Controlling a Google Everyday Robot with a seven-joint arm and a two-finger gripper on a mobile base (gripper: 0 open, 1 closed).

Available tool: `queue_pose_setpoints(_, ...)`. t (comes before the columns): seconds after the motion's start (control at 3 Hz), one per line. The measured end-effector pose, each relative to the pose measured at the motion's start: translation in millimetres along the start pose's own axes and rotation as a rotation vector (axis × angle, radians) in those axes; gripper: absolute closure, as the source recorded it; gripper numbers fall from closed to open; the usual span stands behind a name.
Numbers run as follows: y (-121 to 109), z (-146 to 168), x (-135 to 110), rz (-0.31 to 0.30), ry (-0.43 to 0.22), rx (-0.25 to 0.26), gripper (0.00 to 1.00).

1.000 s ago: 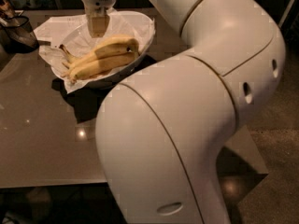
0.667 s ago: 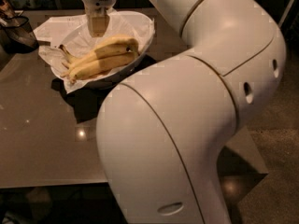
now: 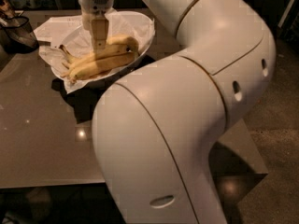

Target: Pick banana from white bowl

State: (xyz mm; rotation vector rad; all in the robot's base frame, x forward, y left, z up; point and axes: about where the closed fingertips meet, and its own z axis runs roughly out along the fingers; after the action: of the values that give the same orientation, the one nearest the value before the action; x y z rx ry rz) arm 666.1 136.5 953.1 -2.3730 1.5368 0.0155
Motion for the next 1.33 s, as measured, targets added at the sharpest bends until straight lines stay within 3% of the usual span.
queue_pose_setpoints(0.33,-0.4,8.0,-1.4,-0.005,-0.009,-0.018,0.0)
queue_pose_setpoints(0.67,-1.3,13.3,-2.0,-0.008,-0.017,-0.029,0.0)
queue_pose_setpoints(1.33,-2.8,16.3,-0.4,0.004,-0.025,-0.037,0.21)
